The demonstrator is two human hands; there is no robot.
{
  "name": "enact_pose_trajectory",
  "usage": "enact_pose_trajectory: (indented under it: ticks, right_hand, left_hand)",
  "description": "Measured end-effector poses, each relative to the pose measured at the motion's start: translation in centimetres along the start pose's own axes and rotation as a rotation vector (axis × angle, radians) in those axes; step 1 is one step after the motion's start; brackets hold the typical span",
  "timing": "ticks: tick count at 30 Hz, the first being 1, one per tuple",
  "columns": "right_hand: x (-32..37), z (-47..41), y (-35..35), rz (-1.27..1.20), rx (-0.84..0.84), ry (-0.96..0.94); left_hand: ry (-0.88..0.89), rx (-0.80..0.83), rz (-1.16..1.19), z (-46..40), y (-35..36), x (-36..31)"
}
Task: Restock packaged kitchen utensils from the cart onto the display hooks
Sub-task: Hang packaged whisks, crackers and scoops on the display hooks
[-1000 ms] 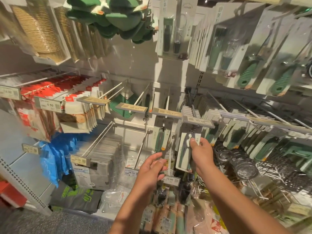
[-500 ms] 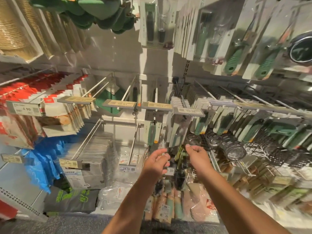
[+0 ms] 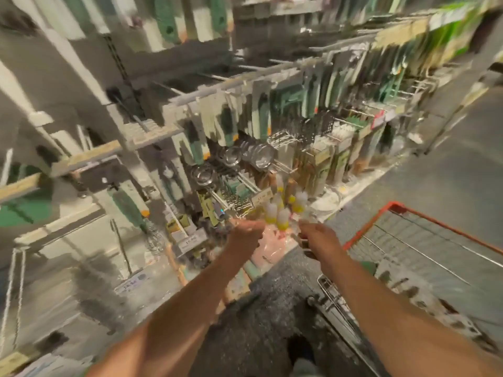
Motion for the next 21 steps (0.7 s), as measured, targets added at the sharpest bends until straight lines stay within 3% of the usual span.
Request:
enact_pose_trajectory:
  ticks: [8,21]
  right_hand:
    - [-7.9,2.8,-16.5,-0.156,-0.35,0.101]
    - [-23.8,4.7,-38.2,-0.261,-0.517,0.418]
  left_hand:
    - [0.006,0.274,-0.274,-0.3,14.5,-0.9]
    - [0.002,0.587,-0.761,-0.5,40.1,-1.0]
Point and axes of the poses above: each hand's wrist, its own z-axis away from the middle knuckle, its own y-axis out of the palm, x = y × z, the point moved 6 cm from there along -z, towards the middle knuckle, and after that the axes turned 2 degrees about x, right-handed, at the moved point
